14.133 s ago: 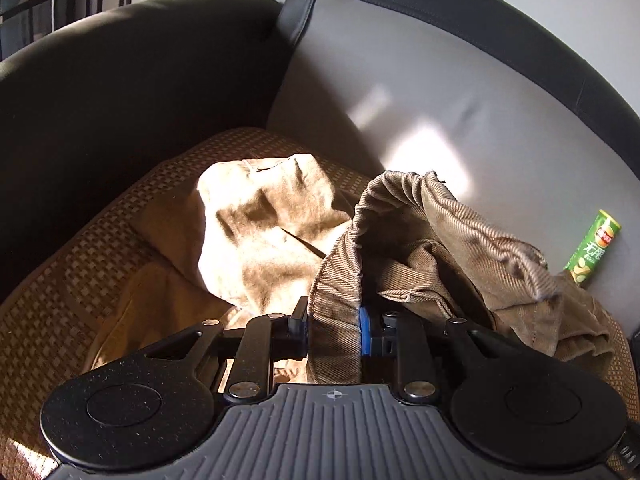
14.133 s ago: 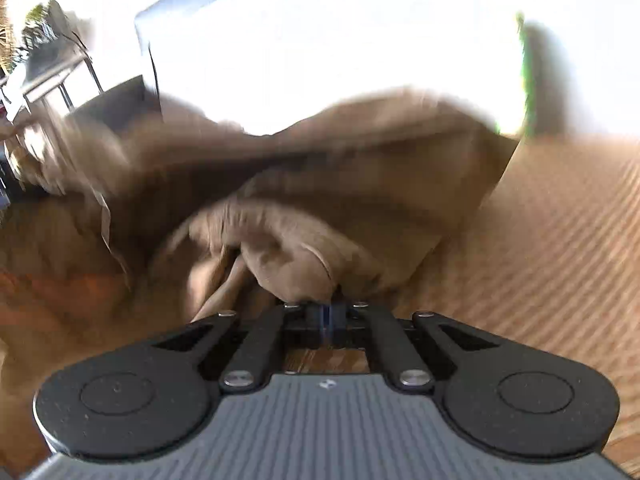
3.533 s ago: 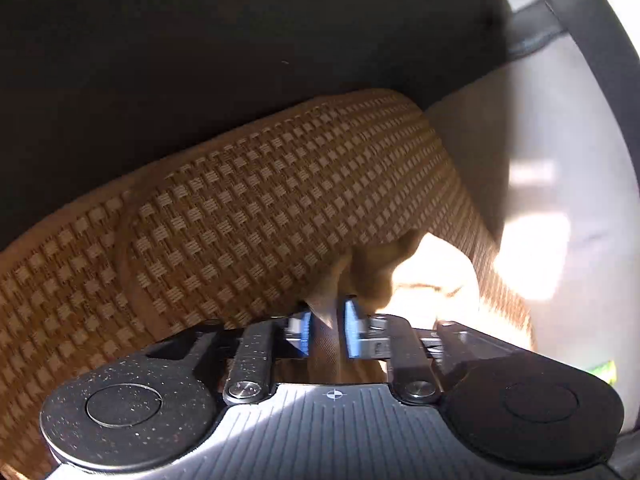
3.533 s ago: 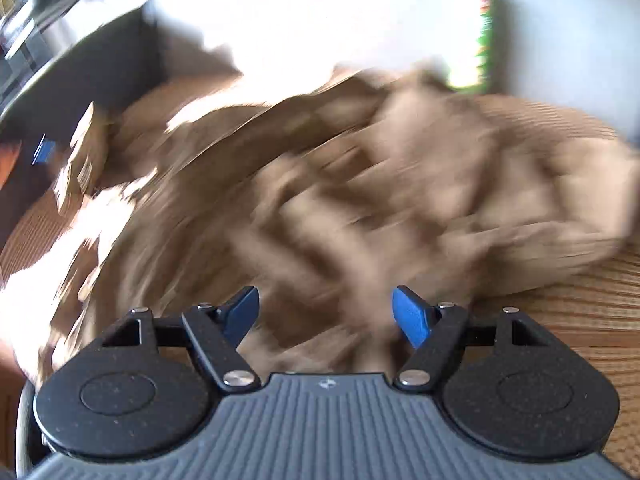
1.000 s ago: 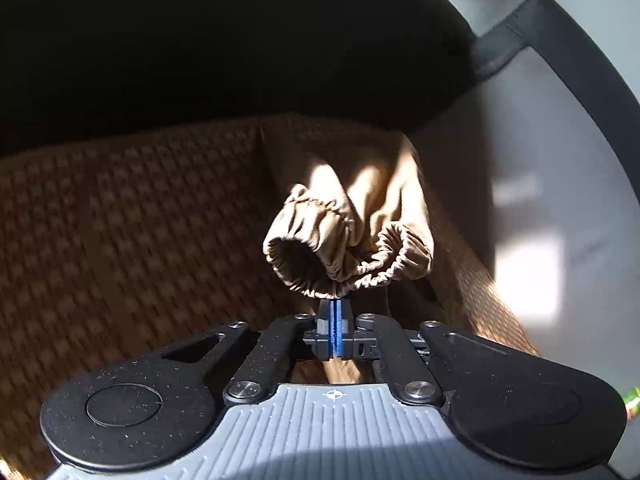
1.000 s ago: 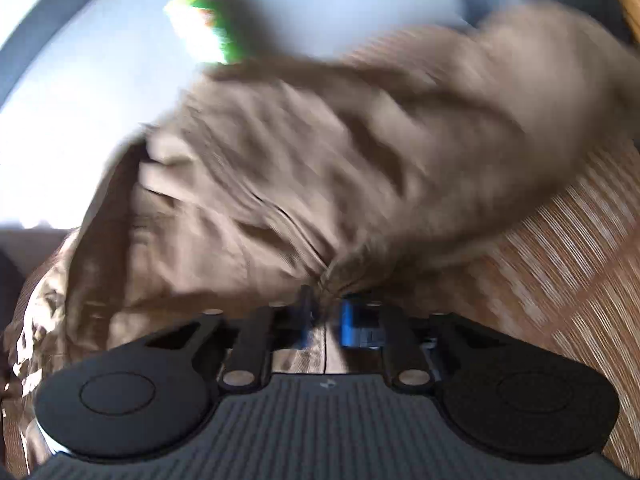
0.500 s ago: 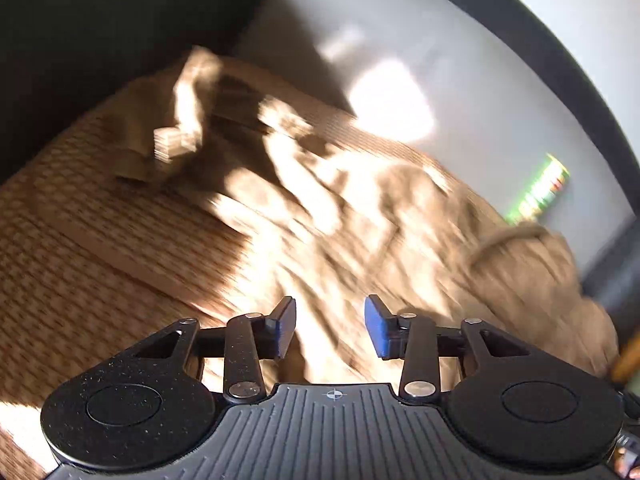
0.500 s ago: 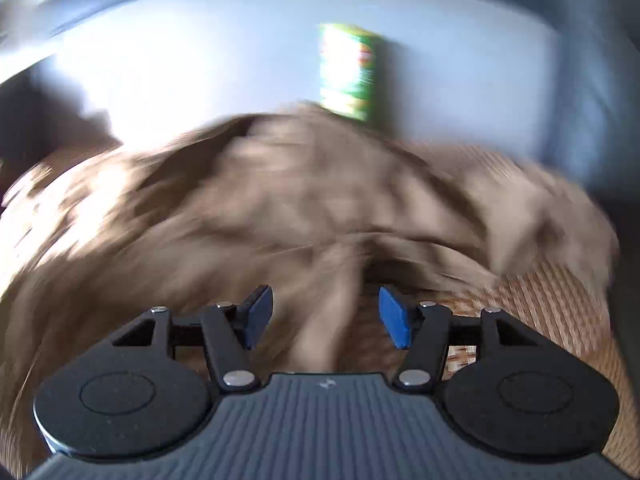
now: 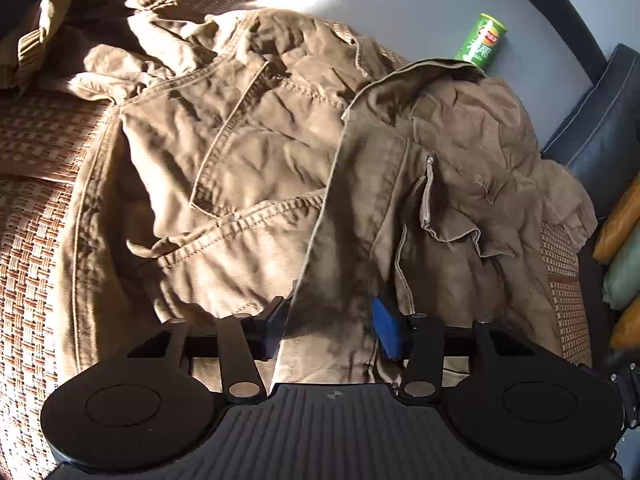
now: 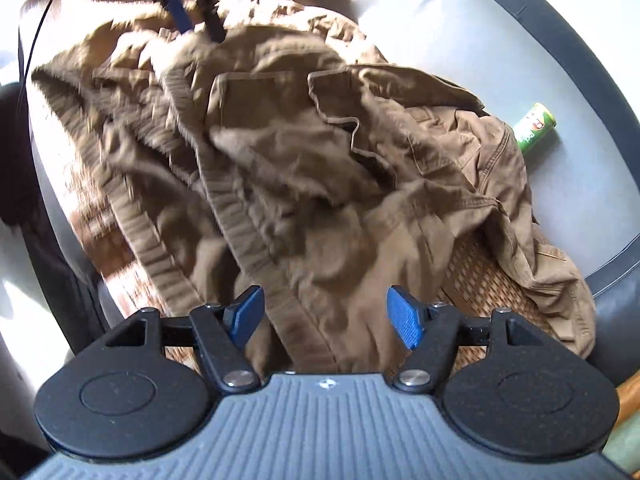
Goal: Fold clothes
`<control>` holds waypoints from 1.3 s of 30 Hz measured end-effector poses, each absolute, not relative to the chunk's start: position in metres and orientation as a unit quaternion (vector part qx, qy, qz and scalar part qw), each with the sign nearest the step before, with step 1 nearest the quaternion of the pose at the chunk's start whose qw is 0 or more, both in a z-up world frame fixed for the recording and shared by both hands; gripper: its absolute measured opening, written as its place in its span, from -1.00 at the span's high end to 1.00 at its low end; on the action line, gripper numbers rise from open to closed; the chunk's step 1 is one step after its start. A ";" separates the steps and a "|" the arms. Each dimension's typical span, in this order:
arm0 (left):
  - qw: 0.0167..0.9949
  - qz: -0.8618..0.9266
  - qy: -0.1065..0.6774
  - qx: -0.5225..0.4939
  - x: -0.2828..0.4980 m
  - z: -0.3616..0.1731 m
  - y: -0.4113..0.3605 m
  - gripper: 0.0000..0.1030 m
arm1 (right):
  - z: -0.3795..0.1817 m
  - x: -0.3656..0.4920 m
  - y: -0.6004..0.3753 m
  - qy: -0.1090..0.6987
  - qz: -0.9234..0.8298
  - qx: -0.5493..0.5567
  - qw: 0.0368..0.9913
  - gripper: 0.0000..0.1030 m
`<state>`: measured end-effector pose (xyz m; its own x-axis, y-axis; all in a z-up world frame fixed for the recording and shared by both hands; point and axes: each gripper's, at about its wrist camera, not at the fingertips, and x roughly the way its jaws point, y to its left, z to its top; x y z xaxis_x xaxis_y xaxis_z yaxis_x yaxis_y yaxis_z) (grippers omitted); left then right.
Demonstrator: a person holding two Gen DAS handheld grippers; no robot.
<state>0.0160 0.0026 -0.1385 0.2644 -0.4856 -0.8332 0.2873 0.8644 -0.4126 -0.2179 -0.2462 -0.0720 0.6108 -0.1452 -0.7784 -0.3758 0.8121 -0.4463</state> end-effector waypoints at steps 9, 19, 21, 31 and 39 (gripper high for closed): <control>0.798 -0.257 0.529 -0.133 -0.002 -0.096 -0.005 0.99 | -0.089 -0.225 -0.238 0.435 0.076 -0.365 0.820 -0.01; 0.809 -0.254 0.513 -0.136 -0.009 -0.067 -0.023 0.99 | -0.117 -0.241 -0.237 0.419 0.075 -0.435 0.793 0.13; 0.810 -0.253 0.511 -0.134 -0.013 -0.063 -0.023 0.99 | -0.106 -0.234 -0.244 0.409 0.043 -0.407 0.816 0.86; 0.770 -0.319 0.546 -0.088 -0.059 -0.088 -0.064 0.99 | -0.036 -0.280 -0.343 0.329 -0.146 -0.026 0.932 0.88; 0.734 -0.285 0.615 -0.036 -0.076 -0.171 -0.059 0.99 | -0.101 -0.296 -0.363 0.458 -0.140 0.111 0.871 0.19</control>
<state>-0.0761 -0.0594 -0.1710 0.0814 -0.4625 -0.8829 0.3746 0.8351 -0.4030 -0.2957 -0.3628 -0.1010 0.5403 -0.1420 -0.8294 0.3460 0.9360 0.0652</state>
